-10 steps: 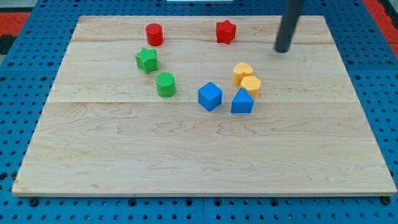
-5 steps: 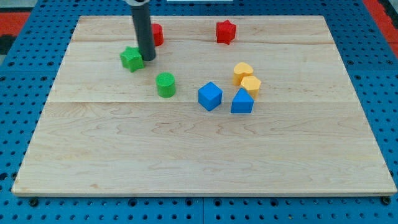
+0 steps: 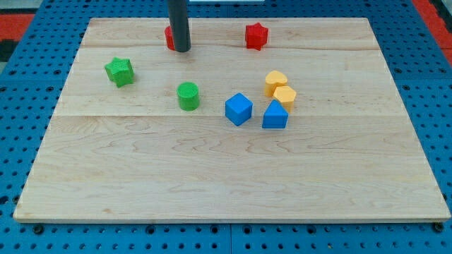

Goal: Make a triangle with the green blocks and red circle

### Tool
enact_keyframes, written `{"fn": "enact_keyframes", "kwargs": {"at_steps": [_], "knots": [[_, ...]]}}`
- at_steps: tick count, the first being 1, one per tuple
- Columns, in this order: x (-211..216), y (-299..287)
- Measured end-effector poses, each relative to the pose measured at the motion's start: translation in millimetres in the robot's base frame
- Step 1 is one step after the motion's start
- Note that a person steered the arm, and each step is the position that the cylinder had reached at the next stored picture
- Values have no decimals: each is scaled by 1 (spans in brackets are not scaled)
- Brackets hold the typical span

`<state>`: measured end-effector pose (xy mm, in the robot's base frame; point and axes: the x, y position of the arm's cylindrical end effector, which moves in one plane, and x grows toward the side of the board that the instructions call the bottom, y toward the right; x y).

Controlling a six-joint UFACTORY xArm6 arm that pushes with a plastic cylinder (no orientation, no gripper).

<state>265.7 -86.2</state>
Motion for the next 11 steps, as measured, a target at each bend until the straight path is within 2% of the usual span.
{"fn": "enact_keyframes", "kwargs": {"at_steps": [1,3,5,6,7,8,9,10,11], "knots": [[-6,2],[46,5],[127,26],[178,0],[191,1],[192,22],[212,52],[256,55],[251,22]]}}
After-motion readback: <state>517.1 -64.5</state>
